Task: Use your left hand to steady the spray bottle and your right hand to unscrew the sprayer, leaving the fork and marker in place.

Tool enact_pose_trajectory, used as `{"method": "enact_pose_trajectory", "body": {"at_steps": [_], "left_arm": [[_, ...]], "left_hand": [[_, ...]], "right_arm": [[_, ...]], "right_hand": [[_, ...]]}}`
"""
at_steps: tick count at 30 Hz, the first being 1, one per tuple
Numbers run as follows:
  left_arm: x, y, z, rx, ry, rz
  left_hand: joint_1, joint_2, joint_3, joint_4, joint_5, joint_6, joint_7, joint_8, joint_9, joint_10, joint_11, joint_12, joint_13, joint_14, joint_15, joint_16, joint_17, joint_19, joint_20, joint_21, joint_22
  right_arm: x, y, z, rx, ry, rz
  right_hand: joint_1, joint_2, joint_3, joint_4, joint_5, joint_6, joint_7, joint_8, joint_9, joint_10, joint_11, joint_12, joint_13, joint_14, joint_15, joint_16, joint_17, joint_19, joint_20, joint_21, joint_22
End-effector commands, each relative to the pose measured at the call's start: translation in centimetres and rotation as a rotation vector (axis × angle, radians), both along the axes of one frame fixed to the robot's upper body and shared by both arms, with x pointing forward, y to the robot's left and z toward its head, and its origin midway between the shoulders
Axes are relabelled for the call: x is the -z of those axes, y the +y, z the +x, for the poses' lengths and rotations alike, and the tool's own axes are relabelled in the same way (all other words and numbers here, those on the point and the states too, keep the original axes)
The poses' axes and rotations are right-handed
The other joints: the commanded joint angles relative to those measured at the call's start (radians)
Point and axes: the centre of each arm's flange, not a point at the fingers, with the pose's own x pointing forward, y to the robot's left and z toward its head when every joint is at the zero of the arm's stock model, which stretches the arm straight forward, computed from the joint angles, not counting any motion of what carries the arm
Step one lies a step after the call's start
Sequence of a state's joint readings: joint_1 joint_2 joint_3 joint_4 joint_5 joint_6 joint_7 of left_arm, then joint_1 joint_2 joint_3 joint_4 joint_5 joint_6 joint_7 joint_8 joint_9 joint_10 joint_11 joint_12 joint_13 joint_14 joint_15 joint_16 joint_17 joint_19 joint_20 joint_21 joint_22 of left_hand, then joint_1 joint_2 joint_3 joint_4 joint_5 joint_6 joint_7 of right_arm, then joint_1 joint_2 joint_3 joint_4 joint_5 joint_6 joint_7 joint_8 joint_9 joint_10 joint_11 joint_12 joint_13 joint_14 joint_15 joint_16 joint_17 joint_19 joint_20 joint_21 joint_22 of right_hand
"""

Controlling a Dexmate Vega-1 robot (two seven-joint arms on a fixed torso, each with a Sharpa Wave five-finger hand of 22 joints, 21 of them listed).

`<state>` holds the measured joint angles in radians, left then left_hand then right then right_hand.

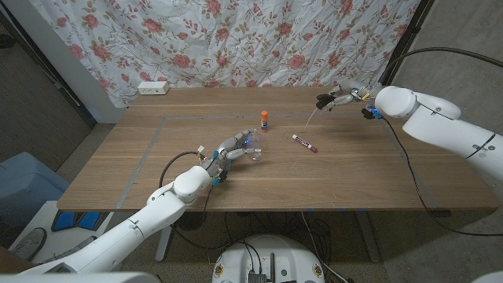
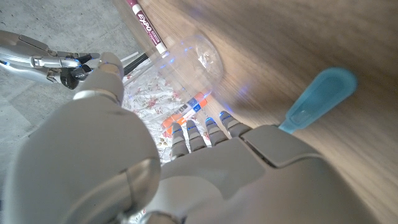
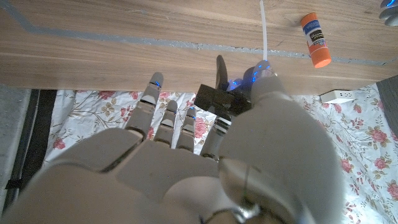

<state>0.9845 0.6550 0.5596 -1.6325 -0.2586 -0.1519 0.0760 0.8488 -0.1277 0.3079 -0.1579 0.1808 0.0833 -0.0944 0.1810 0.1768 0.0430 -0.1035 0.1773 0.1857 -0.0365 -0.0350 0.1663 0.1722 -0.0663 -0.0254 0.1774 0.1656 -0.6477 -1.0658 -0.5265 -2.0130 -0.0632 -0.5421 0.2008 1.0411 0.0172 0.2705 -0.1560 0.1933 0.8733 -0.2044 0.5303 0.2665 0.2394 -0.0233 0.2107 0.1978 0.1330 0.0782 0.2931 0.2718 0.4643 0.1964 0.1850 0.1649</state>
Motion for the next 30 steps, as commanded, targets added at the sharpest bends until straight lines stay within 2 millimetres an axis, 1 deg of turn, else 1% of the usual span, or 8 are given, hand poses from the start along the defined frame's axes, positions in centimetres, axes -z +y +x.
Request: {"method": "enact_pose_trajectory", "body": {"at_steps": [1,2,5,9,14,23,25,30], "left_arm": [[-1.2,0.6,-0.7,0.069,0.013,0.004],[-1.2,0.6,-0.7,0.069,0.013,0.004],[-1.3,0.8,-0.9,0.076,0.012,-0.005],[-1.6,1.4,-1.3,0.076,0.001,-0.030],[-1.9,2.0,-1.6,0.070,-0.010,-0.044],[-2.2,3.4,-2.0,0.064,-0.022,-0.121],[-2.2,3.7,-2.1,0.058,-0.017,-0.116],[-2.1,4.1,-2.0,0.075,-0.016,-0.172]], "left_hand": [[-0.023,-0.001,-0.010,0.006,-0.001,-0.051,0.001,-0.005,-0.001,-0.052,0.002,-0.003,-0.003,-0.060,-0.033,-0.002,-0.001,-0.055,-0.006,-0.007,0.005],[-0.027,-0.001,-0.012,0.006,-0.001,-0.063,0.004,-0.004,-0.001,-0.076,0.008,-0.006,-0.004,-0.075,-0.028,0.000,-0.001,-0.074,-0.011,-0.007,0.005],[-0.043,-0.001,-0.015,0.009,0.000,-0.086,0.012,-0.004,-0.001,-0.102,0.014,-0.003,-0.005,-0.109,-0.019,0.001,-0.001,-0.111,-0.015,-0.008,0.005],[-0.057,0.004,-0.017,0.013,0.001,-0.101,0.018,-0.005,-0.001,-0.121,0.017,-0.002,-0.006,-0.128,-0.017,0.001,-0.001,-0.130,-0.020,-0.007,0.005],[-0.064,0.005,-0.018,0.014,0.001,-0.107,0.020,-0.004,-0.001,-0.133,0.019,-0.002,-0.007,-0.141,-0.017,0.001,-0.001,-0.142,-0.022,-0.006,0.005],[-0.075,0.009,-0.020,0.019,0.000,-0.108,0.023,-0.002,-0.002,-0.134,0.021,0.001,-0.007,-0.143,-0.013,0.004,-0.001,-0.143,-0.015,-0.003,0.005],[-0.080,0.012,-0.020,0.021,0.000,-0.105,0.023,-0.001,-0.002,-0.133,0.023,0.002,-0.007,-0.143,-0.012,0.005,-0.001,-0.145,-0.014,-0.003,0.005],[-0.095,0.022,-0.021,0.028,-0.001,-0.100,0.023,0.002,-0.002,-0.135,0.025,0.004,-0.008,-0.146,-0.005,0.006,-0.001,-0.153,-0.011,-0.002,0.005]], "right_arm": [[0.7,-0.3,0.2,0.023,-0.009,0.008],[0.7,-0.3,0.2,0.023,-0.009,0.008],[1.1,-0.3,0.2,0.025,-0.009,0.015],[1.5,-0.3,0.2,0.033,-0.019,0.022],[1.8,-0.3,0.2,0.040,-0.044,0.016],[2.8,0.0,0.4,0.079,-0.101,-0.004],[3.1,0.0,0.6,0.084,-0.110,-0.004],[3.6,0.4,0.9,0.104,-0.130,-0.007]], "right_hand": [[0.000,0.007,0.000,-0.002,0.007,0.010,-0.014,0.005,0.006,0.008,-0.002,-0.001,0.004,0.007,-0.001,0.009,0.003,0.003,-0.003,0.002,0.002],[0.000,0.007,-0.001,-0.002,0.007,0.011,-0.014,0.005,0.006,0.008,-0.002,-0.001,0.004,0.007,-0.001,0.009,0.003,0.003,-0.003,0.002,0.002],[0.000,0.007,-0.001,-0.002,0.007,0.010,-0.014,0.006,0.006,0.009,-0.002,-0.001,0.004,0.007,-0.001,0.009,0.003,0.003,-0.003,0.002,0.002],[0.001,0.007,-0.001,-0.002,0.007,0.010,-0.014,0.007,0.007,0.009,-0.002,-0.001,0.004,0.009,0.000,0.010,0.003,0.003,-0.004,0.002,0.002],[0.001,0.007,-0.001,-0.002,0.007,0.011,-0.014,0.008,0.008,0.011,-0.003,-0.001,0.004,0.010,-0.002,0.010,0.003,0.004,-0.005,0.002,0.002],[0.004,0.006,-0.001,-0.004,0.007,0.016,-0.015,0.014,0.012,0.023,-0.006,0.003,0.004,0.018,-0.010,0.013,0.003,0.008,-0.006,0.003,0.002],[0.004,0.005,-0.001,-0.004,0.007,0.016,-0.015,0.016,0.014,0.025,-0.007,0.004,0.004,0.020,-0.013,0.014,0.003,0.012,-0.009,0.005,0.002],[0.005,0.005,-0.002,-0.004,0.007,0.015,-0.015,0.018,0.016,0.027,-0.008,0.004,0.004,0.027,-0.019,0.017,0.003,0.014,-0.012,0.005,0.002]]}}
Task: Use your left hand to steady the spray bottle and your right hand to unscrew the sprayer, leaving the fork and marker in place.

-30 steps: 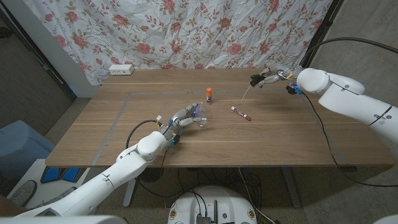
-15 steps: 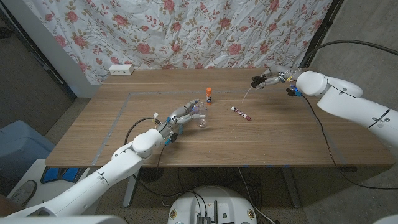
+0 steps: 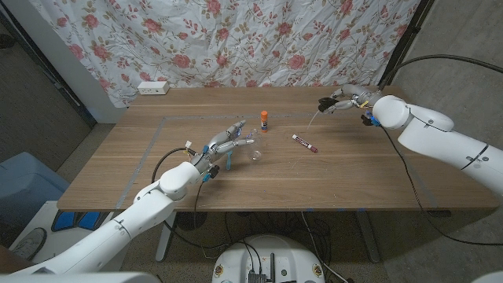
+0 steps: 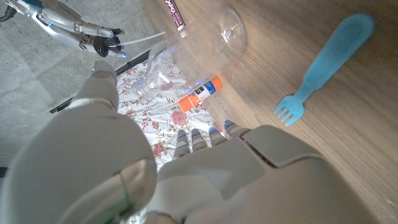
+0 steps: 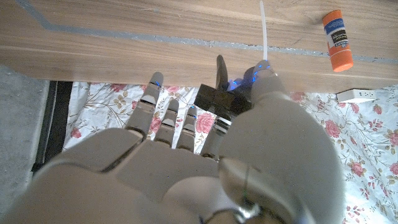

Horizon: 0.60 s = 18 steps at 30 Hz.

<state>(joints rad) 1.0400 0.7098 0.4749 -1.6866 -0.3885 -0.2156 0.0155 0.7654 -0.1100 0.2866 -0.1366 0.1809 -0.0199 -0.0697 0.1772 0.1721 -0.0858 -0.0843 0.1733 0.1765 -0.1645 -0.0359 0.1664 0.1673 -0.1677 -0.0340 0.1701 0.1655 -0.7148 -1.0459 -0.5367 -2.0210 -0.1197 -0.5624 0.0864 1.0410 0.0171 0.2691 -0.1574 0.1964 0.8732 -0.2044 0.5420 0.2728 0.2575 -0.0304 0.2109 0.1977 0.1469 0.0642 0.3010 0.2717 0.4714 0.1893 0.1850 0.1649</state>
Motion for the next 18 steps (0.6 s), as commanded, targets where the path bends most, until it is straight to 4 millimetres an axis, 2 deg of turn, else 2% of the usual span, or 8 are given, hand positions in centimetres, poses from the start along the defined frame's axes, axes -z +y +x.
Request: {"method": "enact_pose_trajectory", "body": {"at_steps": [1,18], "left_arm": [[-0.1,1.2,-0.3,0.010,0.000,-0.082],[-0.2,2.6,-0.3,0.005,-0.021,-0.172]], "left_hand": [[-0.013,0.005,0.000,0.007,-0.001,0.003,-0.002,0.006,0.003,-0.006,0.006,0.008,0.002,-0.018,-0.004,0.007,0.004,-0.053,-0.002,0.005,0.005],[-0.049,0.026,-0.003,0.022,-0.005,0.007,0.001,0.007,0.003,0.000,0.009,0.015,0.001,-0.008,-0.001,0.013,0.003,-0.043,-0.002,0.014,0.005]], "right_arm": [[1.0,0.2,0.4,0.053,-0.070,-0.015],[3.2,0.4,1.7,0.127,-0.099,-0.020]], "right_hand": [[0.005,0.005,0.000,-0.003,0.004,0.015,-0.014,0.007,0.011,0.010,-0.001,0.004,0.004,0.015,-0.007,0.010,0.004,0.008,-0.004,0.005,0.002],[0.003,0.003,-0.003,0.000,0.002,0.014,-0.015,0.017,0.021,0.030,-0.007,0.008,0.005,0.036,-0.027,0.019,0.006,0.016,-0.013,0.006,0.002]]}}
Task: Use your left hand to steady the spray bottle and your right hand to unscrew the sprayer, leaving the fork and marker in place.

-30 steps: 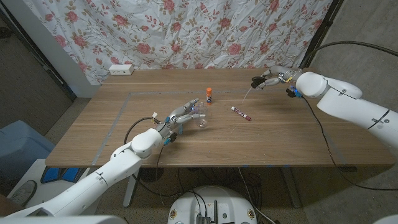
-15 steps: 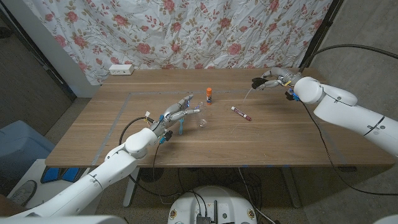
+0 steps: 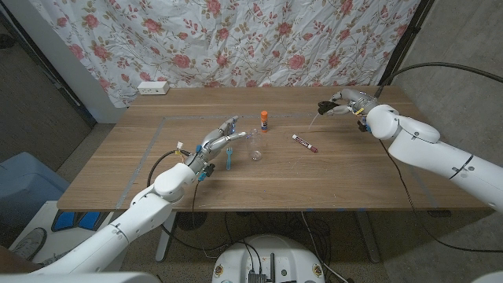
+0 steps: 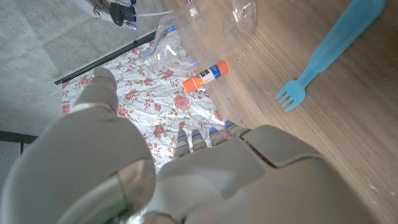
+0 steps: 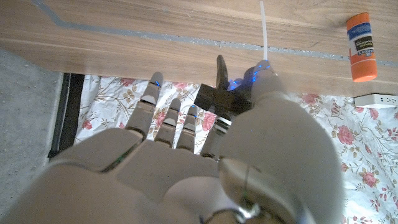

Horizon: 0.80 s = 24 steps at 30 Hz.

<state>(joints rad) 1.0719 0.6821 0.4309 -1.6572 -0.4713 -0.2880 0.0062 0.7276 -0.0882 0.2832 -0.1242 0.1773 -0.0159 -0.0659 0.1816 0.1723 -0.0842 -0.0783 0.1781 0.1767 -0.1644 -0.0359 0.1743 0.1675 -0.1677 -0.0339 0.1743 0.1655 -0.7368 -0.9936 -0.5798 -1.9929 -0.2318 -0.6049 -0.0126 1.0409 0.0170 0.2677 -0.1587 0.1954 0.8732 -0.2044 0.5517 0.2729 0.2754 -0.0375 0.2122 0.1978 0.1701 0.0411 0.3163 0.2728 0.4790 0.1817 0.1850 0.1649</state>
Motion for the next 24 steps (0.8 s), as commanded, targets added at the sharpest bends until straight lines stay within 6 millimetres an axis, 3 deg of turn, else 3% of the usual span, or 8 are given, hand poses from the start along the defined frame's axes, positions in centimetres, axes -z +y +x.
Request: {"method": "enact_pose_trajectory", "body": {"at_steps": [1,17,24], "left_arm": [[-0.2,1.1,-0.1,-0.018,-0.016,-0.051],[-1.0,2.8,0.4,-0.064,-0.054,-0.099],[-0.9,3.5,0.5,-0.084,-0.055,-0.121]], "left_hand": [[-0.014,0.005,0.000,0.010,-0.001,0.003,-0.002,0.002,0.003,-0.001,0.004,0.010,0.001,-0.008,0.000,0.005,0.003,-0.042,-0.001,0.010,0.005],[-0.045,0.026,-0.002,0.022,-0.002,0.009,0.004,0.004,0.002,0.001,0.006,0.013,0.000,-0.002,0.001,0.007,0.003,-0.035,0.004,0.014,0.005],[-0.061,0.038,-0.002,0.027,-0.002,0.022,0.006,0.007,0.002,0.009,0.005,0.016,0.000,0.006,0.000,0.009,0.003,-0.026,0.007,0.017,0.005]], "right_arm": [[1.5,0.2,0.8,0.045,-0.023,-0.005],[3.6,0.7,1.8,0.102,-0.073,-0.026],[4.8,0.8,2.1,0.120,-0.089,-0.035]], "right_hand": [[0.003,0.003,-0.002,0.001,0.003,0.014,-0.015,0.008,0.021,0.012,0.000,0.007,0.005,0.014,-0.005,0.005,0.005,0.009,-0.006,0.006,0.002],[0.000,0.002,-0.005,0.003,0.000,0.014,-0.016,0.018,0.030,0.033,-0.006,0.011,0.005,0.033,-0.025,0.014,0.009,0.024,-0.020,0.009,0.003],[-0.001,-0.004,-0.009,0.001,-0.003,0.011,-0.016,0.022,0.035,0.039,-0.006,0.011,0.006,0.042,-0.033,0.018,0.010,0.041,-0.042,0.013,0.003]]}}
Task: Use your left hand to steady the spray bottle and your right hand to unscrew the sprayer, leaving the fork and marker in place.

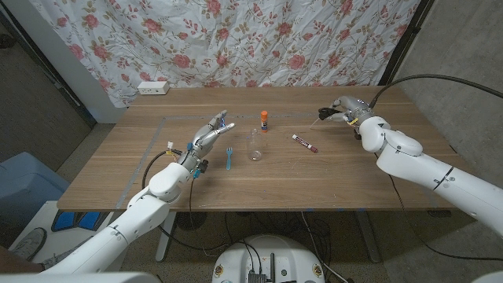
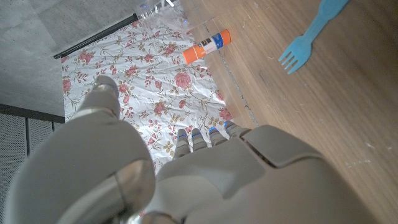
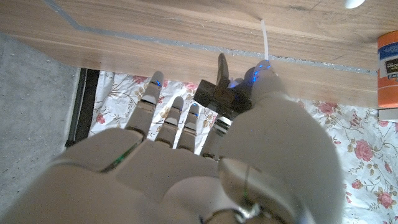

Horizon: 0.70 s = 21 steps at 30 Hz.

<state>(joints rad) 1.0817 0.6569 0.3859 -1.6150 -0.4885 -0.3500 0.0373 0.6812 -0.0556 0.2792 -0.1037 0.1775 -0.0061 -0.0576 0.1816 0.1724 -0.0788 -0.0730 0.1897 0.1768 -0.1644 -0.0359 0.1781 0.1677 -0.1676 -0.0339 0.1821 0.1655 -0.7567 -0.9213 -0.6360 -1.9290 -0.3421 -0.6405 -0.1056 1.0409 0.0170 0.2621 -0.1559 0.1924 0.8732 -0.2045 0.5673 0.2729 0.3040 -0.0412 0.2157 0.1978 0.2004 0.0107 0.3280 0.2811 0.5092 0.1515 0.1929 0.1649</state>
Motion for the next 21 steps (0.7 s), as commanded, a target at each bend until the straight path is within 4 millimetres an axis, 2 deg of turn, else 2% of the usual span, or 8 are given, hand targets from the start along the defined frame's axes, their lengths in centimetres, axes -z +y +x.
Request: {"method": "enact_pose_trajectory", "body": {"at_steps": [1,9,21], "left_arm": [[-0.2,1.2,0.3,-0.037,-0.014,-0.039],[0.1,1.9,0.3,-0.062,-0.008,-0.071],[0.7,2.3,0.1,-0.092,0.009,-0.096]], "left_hand": [[-0.016,0.008,0.002,0.007,-0.002,0.013,-0.002,0.007,0.002,0.005,0.000,0.005,0.000,0.007,-0.001,0.006,0.003,-0.023,0.006,0.010,0.005],[-0.028,0.019,0.003,0.009,-0.002,0.024,0.001,0.009,0.002,0.018,0.001,0.009,0.000,0.019,-0.005,0.008,0.002,-0.006,0.007,0.014,0.005],[-0.040,0.035,0.007,0.007,-0.001,0.043,0.004,0.012,0.001,0.035,0.003,0.013,0.000,0.041,-0.005,0.011,0.002,0.021,0.008,0.020,0.005]], "right_arm": [[2.0,0.3,0.6,0.039,-0.042,-0.022],[3.3,0.4,0.8,0.051,-0.051,-0.028],[4.8,0.5,1.3,0.054,-0.047,-0.007]], "right_hand": [[-0.001,-0.005,-0.003,-0.002,0.000,0.011,-0.016,0.007,0.035,0.011,-0.002,0.008,0.006,0.012,-0.005,0.006,0.002,0.012,-0.013,0.006,0.003],[-0.002,-0.008,-0.006,-0.001,-0.005,0.010,-0.016,0.012,0.040,0.018,-0.002,0.008,0.006,0.023,-0.019,0.011,0.004,0.029,-0.029,0.009,0.003],[-0.010,-0.011,-0.011,0.002,-0.009,0.010,-0.016,0.017,0.044,0.025,-0.004,0.008,0.007,0.033,-0.023,0.016,0.006,0.041,-0.034,0.010,0.004]]}}
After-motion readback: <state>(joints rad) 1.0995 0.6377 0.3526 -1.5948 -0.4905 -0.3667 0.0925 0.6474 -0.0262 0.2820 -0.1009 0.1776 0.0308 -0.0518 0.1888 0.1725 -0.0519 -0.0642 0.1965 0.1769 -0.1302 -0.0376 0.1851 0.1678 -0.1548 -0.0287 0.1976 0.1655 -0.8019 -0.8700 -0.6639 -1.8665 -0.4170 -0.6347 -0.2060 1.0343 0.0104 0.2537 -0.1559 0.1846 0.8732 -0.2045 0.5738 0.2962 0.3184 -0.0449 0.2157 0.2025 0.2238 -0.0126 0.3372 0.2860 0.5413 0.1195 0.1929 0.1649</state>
